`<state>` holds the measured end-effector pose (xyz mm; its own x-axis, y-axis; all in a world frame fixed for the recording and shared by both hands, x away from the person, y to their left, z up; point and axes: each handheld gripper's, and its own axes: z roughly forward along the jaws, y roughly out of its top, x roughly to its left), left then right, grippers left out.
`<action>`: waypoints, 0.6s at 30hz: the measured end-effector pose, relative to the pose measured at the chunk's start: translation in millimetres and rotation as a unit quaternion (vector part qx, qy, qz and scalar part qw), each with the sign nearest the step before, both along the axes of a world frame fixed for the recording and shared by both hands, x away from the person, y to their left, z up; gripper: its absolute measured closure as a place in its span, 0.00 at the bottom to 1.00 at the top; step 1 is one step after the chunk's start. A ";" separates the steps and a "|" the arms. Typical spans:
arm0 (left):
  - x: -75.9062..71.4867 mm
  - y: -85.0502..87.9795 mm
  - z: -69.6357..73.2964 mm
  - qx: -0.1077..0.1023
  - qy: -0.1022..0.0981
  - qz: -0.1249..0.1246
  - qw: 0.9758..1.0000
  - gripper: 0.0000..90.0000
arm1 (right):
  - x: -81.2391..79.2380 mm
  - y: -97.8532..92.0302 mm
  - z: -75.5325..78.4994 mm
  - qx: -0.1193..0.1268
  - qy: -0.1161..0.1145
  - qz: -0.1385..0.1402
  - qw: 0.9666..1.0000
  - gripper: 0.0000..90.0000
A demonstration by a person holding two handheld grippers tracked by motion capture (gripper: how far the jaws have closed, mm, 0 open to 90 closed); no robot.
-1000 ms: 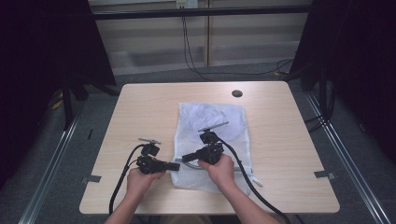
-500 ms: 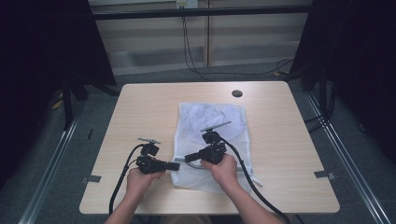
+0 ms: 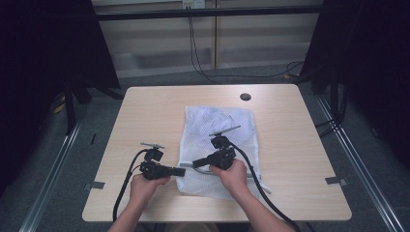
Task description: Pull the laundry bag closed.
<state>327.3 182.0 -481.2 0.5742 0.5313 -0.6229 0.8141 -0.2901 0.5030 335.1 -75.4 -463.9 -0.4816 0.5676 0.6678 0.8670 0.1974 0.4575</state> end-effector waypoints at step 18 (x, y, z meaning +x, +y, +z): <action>-0.5 -0.1 0.1 -0.004 0.000 -0.007 1.000 0.99 | -2.9 -19.2 -1.9 0.002 0.004 -0.001 1.000 0.97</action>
